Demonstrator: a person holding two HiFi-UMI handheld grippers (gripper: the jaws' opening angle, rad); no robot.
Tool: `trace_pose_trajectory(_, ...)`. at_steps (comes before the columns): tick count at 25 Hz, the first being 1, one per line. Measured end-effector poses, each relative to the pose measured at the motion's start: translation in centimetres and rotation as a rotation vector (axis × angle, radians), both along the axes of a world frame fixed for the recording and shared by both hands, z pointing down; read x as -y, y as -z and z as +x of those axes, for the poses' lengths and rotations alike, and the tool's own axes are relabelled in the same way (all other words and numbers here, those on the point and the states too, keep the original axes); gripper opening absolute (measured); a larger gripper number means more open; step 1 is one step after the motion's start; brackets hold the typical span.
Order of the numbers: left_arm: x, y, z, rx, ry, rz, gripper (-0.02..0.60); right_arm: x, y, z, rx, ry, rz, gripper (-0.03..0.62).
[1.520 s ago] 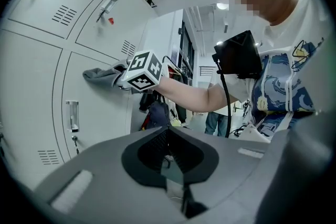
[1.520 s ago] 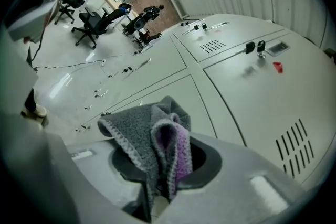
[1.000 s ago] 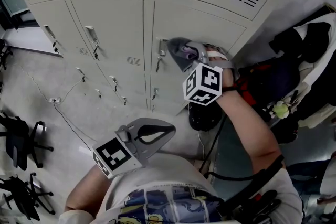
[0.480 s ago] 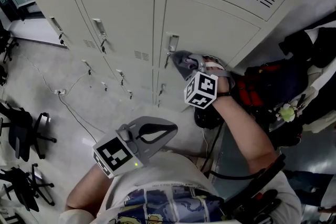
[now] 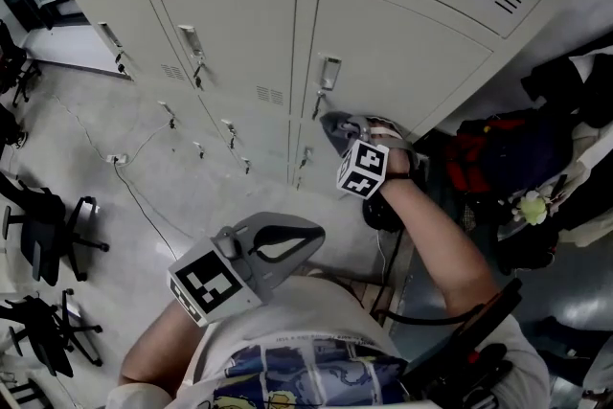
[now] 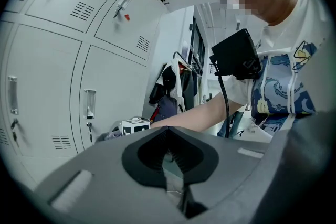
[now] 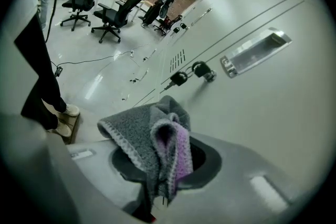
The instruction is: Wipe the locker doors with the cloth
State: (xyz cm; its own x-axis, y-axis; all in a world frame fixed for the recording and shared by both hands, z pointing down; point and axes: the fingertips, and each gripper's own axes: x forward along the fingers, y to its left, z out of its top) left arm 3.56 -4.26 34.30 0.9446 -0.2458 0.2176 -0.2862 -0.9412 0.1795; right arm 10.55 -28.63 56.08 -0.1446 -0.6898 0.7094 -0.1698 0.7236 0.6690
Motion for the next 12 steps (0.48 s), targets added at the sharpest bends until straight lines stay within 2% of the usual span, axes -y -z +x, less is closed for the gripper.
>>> trace_pose_trajectory(12, -0.4, -0.8, -0.7, 0.000, -0.005, -0.004, 0.005, 0.0, -4.3, 0.0, 0.001, -0.050, -0.099, 0.086)
